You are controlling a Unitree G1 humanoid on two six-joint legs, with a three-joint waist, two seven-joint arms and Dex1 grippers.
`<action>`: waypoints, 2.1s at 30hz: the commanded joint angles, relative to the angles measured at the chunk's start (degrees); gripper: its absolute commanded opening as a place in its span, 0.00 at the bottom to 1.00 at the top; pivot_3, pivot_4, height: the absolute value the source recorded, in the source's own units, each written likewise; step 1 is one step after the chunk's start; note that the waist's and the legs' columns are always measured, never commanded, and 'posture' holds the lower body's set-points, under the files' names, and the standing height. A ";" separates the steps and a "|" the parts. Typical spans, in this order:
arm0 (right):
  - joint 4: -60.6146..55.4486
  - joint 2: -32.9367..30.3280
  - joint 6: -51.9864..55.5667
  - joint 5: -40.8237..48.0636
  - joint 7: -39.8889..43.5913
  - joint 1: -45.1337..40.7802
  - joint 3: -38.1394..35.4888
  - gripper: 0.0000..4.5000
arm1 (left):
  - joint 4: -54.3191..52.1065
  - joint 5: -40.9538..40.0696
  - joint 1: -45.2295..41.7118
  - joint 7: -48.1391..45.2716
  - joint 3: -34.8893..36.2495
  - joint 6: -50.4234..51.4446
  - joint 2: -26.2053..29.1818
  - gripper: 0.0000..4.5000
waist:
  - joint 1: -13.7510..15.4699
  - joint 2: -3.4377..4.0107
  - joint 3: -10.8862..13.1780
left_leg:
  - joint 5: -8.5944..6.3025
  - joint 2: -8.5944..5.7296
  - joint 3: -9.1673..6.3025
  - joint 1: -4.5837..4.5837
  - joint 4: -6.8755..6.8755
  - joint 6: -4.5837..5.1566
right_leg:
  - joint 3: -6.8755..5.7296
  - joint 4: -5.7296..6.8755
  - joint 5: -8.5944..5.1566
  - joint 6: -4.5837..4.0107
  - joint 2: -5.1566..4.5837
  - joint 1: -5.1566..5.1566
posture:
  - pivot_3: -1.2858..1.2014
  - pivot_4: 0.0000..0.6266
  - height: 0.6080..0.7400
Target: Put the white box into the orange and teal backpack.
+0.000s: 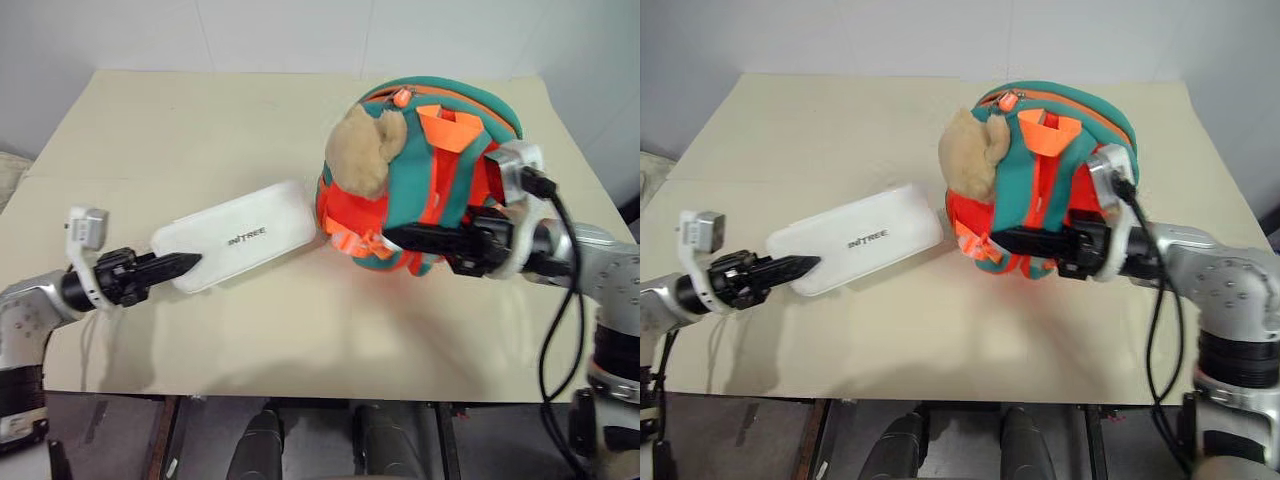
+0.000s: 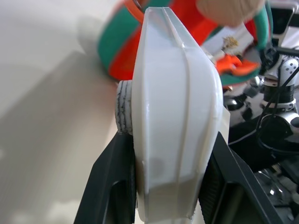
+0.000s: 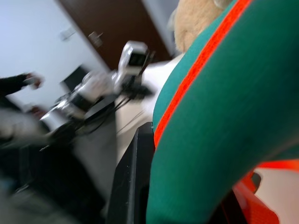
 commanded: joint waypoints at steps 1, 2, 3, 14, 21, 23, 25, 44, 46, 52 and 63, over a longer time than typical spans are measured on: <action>-1.21 -4.62 2.73 5.51 4.97 -0.05 -2.26 0.06 | -5.01 -4.09 2.19 -0.37 4.72 0.32 0.98 0.28 | 0.41 0.00 0.00 | -0.01 0.00 0.02 0.00 0.00 0.00 | 0.00 -0.02 -0.01 -0.01 0.00 0.00 | 0.52 0.24 1.00; -0.49 -5.48 2.72 5.18 5.34 -0.21 -1.95 0.06 | -5.99 -4.59 2.84 -0.06 5.03 0.39 0.68 0.28 | 0.47 0.00 0.00 | -0.01 0.00 0.02 0.01 0.01 0.01 | 0.00 -0.02 -0.01 -0.02 0.00 0.01 | 0.52 0.24 1.00; 0.01 -5.97 2.54 4.91 5.48 -0.33 -1.69 0.06 | -6.63 -4.97 3.25 0.22 5.18 0.41 0.48 0.28 | 0.49 0.00 0.00 | -0.01 0.00 0.04 0.02 0.02 0.01 | 0.00 -0.02 -0.01 -0.02 -0.01 0.01 | 0.52 0.24 1.00; 2.69 -8.35 -0.04 -1.11 12.21 -0.91 2.68 0.06 | -13.89 -9.07 -0.91 5.05 2.73 -1.18 -2.94 0.28 | 0.58 -0.01 0.00 | -0.02 0.00 0.09 0.00 0.14 0.01 | 0.00 -0.03 0.01 -0.01 0.00 0.03 | 0.52 0.24 1.00; 2.44 -9.89 -1.64 -4.98 14.74 3.14 3.06 0.06 | -10.96 -8.10 -9.81 4.42 -1.89 -3.74 -3.75 0.28 | 0.66 -0.02 0.00 | -0.02 -0.01 0.09 -0.02 0.17 0.02 | 0.00 -0.03 0.04 0.04 0.02 0.05 | 0.52 0.24 1.00; 1.71 -10.13 -2.10 -5.41 15.01 4.51 2.70 0.06 | -9.37 -8.54 -12.67 3.96 -2.79 -3.67 -3.72 0.28 | 0.63 -0.03 0.00 | -0.02 -0.02 0.09 -0.02 0.17 0.02 | 0.00 -0.03 0.05 0.06 0.01 0.05 | 0.52 0.24 1.00; 0.70 -10.35 -2.41 -5.44 15.11 6.00 2.13 0.06 | -7.77 -8.50 -15.09 3.27 -3.52 -3.88 -3.63 0.28 | 0.62 -0.02 0.01 | -0.03 -0.02 0.09 -0.02 0.17 0.03 | 0.00 -0.02 0.05 0.06 0.02 0.05 | 0.52 0.24 1.00; -2.14 -9.34 -3.03 -3.37 11.35 8.88 0.55 0.06 | 5.19 9.63 -24.88 -0.06 -15.73 -26.05 -8.60 0.28 | 1.44 -0.04 -0.01 | -0.03 -0.04 0.08 -0.02 0.36 0.04 | 0.00 -0.01 0.08 0.13 0.02 0.17 | 0.52 0.24 1.00; -2.20 -9.21 -2.99 -2.97 10.80 8.82 0.46 0.06 | 8.90 13.23 -27.23 0.76 -15.72 -33.87 -10.58 0.28 | 1.97 -0.06 -0.01 | -0.04 -0.04 0.08 -0.03 0.48 0.04 | 0.00 -0.03 0.14 0.16 0.04 0.19 | 0.52 0.24 1.00; -2.96 -9.00 -2.81 -1.50 9.39 9.20 0.24 0.06 | 17.11 18.44 -32.31 -5.16 -19.54 -39.12 -9.67 0.28 | 1.98 -0.07 -0.01 | -0.06 -0.05 0.09 -0.07 0.63 0.09 | 0.01 -0.04 0.20 0.21 0.03 0.23 | 0.52 0.24 1.00; -2.81 -8.39 -3.50 -0.66 8.26 8.36 0.89 0.06 | 28.73 27.83 -45.27 -17.32 -30.03 -41.38 -10.26 0.28 | 2.10 -0.08 0.00 | -0.07 -0.05 0.06 -0.13 0.62 0.11 | -0.01 -0.01 0.20 0.22 0.06 0.19 | 0.52 0.24 1.00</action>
